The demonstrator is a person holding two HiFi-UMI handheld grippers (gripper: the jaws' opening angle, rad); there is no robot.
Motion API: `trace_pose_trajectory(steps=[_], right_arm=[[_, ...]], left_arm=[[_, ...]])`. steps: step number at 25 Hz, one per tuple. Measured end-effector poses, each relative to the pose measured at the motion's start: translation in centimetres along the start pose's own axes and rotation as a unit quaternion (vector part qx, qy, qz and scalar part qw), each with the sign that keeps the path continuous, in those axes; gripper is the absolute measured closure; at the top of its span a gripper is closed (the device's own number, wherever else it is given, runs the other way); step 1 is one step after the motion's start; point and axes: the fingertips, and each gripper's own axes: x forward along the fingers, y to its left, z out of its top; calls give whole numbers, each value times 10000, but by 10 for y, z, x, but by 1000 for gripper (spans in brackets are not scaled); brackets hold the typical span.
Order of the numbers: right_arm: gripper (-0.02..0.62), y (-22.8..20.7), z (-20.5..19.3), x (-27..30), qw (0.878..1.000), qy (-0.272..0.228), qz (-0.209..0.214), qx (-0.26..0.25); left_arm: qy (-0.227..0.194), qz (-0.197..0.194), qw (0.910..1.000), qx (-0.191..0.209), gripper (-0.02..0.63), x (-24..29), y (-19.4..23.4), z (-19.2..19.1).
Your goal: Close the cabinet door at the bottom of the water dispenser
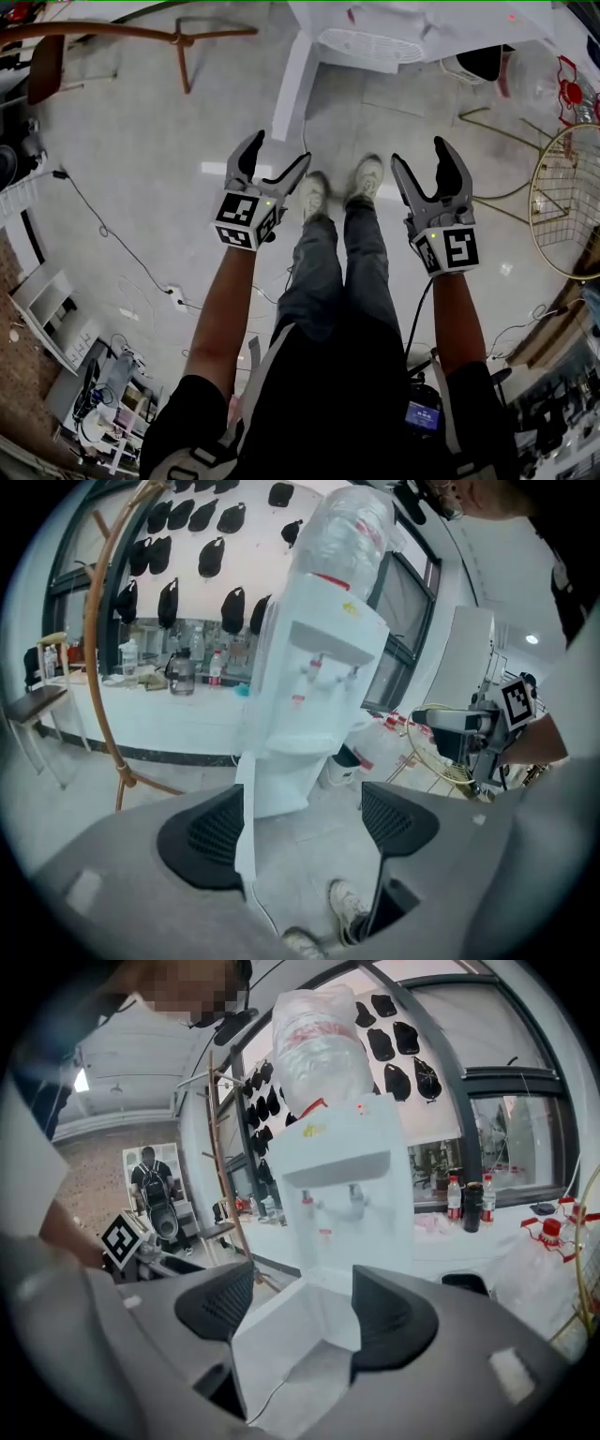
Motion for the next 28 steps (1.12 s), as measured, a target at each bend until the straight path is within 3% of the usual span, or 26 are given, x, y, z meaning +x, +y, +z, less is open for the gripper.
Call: trace_pose_trajectory(steps=[6, 11, 17, 28], right_arm=[[268, 7, -57, 9, 9994, 296, -61, 142], [268, 10, -91, 7, 9983, 519, -18, 275], [268, 27, -109, 6, 9965, 735, 120, 375], [273, 11, -116, 4, 9958, 754, 92, 514]], left_arm=[[689, 23, 9974, -232, 207, 22, 30, -77], [938, 134, 9946, -430, 207, 50, 49, -115], [1206, 176, 9915, -445, 207, 74, 66, -140], [1541, 59, 9867, -519, 209, 88, 63, -161]])
